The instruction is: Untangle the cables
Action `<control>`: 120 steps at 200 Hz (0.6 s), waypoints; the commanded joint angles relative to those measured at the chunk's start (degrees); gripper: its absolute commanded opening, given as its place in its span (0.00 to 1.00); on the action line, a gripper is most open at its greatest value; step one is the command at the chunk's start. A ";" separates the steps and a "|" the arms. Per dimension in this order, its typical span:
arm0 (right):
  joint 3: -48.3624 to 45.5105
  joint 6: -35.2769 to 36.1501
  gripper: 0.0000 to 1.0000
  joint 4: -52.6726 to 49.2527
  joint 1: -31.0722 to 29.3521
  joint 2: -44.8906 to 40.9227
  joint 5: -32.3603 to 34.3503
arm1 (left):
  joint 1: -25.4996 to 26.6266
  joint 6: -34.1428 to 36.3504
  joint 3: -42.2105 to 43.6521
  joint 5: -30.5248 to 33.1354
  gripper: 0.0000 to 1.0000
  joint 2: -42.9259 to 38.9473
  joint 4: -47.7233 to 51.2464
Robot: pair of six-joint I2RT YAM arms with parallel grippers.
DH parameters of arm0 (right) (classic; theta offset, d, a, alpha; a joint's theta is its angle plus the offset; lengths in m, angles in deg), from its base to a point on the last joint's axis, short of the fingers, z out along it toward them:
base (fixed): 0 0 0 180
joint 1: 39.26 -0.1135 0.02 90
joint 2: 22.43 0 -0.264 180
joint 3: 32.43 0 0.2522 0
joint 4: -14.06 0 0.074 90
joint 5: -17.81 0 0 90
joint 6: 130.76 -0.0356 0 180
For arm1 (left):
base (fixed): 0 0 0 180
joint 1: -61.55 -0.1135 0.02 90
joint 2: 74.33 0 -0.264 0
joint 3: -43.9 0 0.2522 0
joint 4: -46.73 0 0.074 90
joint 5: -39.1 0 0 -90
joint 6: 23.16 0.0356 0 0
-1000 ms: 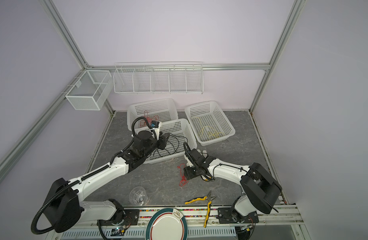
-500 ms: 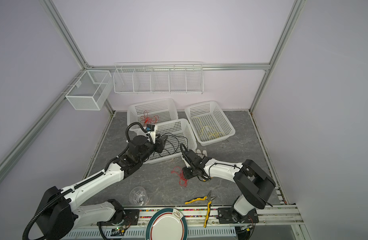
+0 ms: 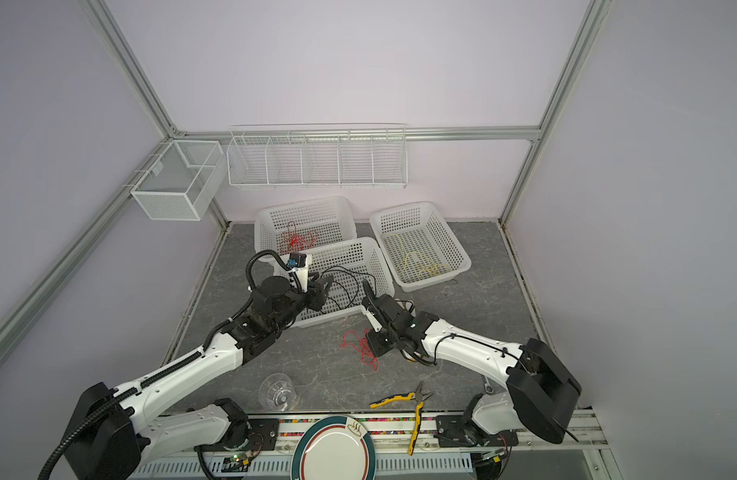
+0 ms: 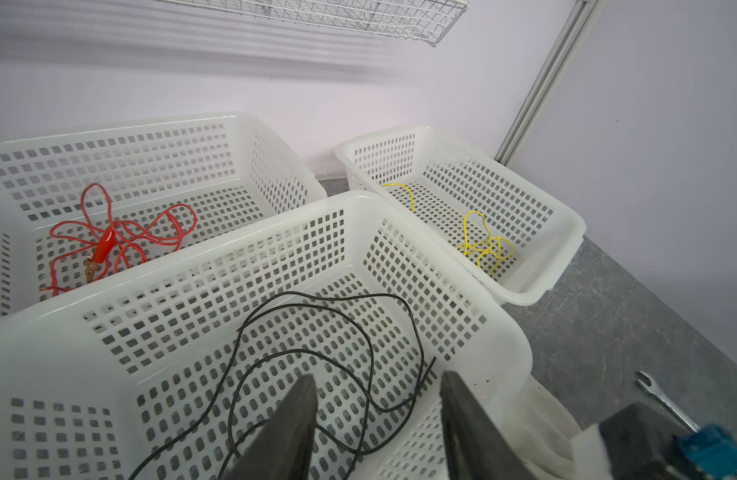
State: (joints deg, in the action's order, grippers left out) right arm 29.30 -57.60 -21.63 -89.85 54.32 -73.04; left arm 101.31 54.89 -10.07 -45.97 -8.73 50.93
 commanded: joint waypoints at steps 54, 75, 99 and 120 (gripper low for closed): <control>2.05 7.15 0.07 1.47 -0.39 -15.54 12.69 | 3.00 0.84 5.31 -18.33 0.55 -2.21 -7.50; 3.69 8.09 0.07 2.88 -0.37 -15.93 14.37 | 4.63 1.81 6.86 -20.05 0.57 -3.30 -10.04; 3.80 8.32 0.06 4.49 -0.43 -15.59 14.58 | 5.05 0.56 7.76 -22.15 0.57 -3.36 -12.67; 3.54 7.90 0.07 5.73 -0.43 -15.41 14.88 | 5.20 -0.73 8.28 -24.81 0.57 -2.30 -15.69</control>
State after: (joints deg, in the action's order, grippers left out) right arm 31.83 -50.58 -19.51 -90.01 38.80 -59.94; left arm 106.08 55.48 -2.81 -65.95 -11.31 40.77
